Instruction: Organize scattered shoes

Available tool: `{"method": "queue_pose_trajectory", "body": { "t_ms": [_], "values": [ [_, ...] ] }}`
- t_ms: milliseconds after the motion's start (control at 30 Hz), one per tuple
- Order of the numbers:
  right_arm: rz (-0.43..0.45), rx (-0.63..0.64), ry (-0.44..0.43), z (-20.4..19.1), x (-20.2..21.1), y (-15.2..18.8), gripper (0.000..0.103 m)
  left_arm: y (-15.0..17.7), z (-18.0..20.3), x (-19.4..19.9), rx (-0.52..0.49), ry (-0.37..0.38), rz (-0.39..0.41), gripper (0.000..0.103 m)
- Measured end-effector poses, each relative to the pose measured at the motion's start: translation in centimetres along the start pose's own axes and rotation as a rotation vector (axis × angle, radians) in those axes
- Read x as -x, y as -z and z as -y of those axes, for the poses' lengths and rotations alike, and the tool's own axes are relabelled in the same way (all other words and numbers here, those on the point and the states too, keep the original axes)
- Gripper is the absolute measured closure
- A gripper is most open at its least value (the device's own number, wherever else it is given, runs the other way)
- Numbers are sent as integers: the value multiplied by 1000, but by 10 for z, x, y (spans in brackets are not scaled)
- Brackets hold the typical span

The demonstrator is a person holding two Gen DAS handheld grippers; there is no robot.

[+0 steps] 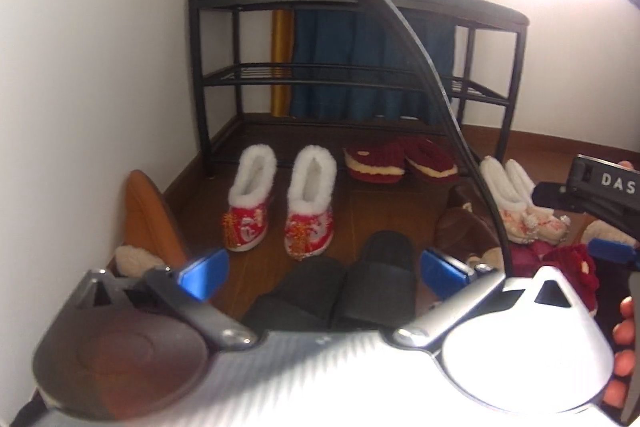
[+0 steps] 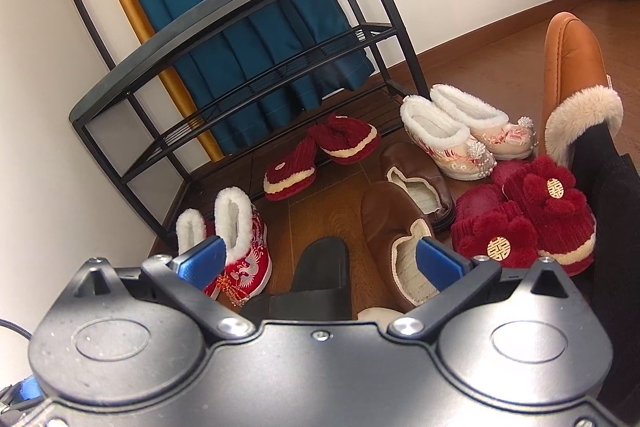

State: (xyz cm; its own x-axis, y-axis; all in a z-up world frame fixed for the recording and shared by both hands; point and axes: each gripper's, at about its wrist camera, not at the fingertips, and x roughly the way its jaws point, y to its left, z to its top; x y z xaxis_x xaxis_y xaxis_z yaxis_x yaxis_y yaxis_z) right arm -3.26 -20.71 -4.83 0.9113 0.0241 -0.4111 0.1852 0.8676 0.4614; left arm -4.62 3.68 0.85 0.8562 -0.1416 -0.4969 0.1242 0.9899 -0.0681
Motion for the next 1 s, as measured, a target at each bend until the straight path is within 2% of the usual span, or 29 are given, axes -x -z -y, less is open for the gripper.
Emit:
{"method": "queue_pose_trajectory", "body": {
  "t_ms": [67, 200, 300, 433, 500, 567, 667, 767, 1000],
  "values": [
    [-1, 2, 0, -1, -1, 0, 0, 1, 3, 3, 4, 36, 5, 0],
    [-3, 5, -1, -2, -1, -1, 0, 3, 9, 1, -13, -29, -27, 0],
    [-3, 4, -3, -3, -1, -2, 0, 4, 12, -2, -66, -130, -19, 0],
    [-2, 5, -3, -3, 0, -3, 0, 5, 12, 7, -91, -238, 60, 0],
    [-6, 1, -3, -2, -1, -3, 0, 1, 9, 10, -64, -229, 67, 0],
    [-9, -3, -3, -2, -1, -3, 0, -5, 4, 11, -14, -186, 31, 0],
    [-10, -9, -2, 0, 0, -2, 0, -7, 0, 10, -2, -151, 2, 0],
    [-12, -17, 1, 3, 0, -1, 0, -3, 3, 10, -43, -166, 3, 0],
    [-16, -24, 4, 6, 1, 1, 0, 1, 8, 7, -65, -191, -7, 0]
  ]
}}
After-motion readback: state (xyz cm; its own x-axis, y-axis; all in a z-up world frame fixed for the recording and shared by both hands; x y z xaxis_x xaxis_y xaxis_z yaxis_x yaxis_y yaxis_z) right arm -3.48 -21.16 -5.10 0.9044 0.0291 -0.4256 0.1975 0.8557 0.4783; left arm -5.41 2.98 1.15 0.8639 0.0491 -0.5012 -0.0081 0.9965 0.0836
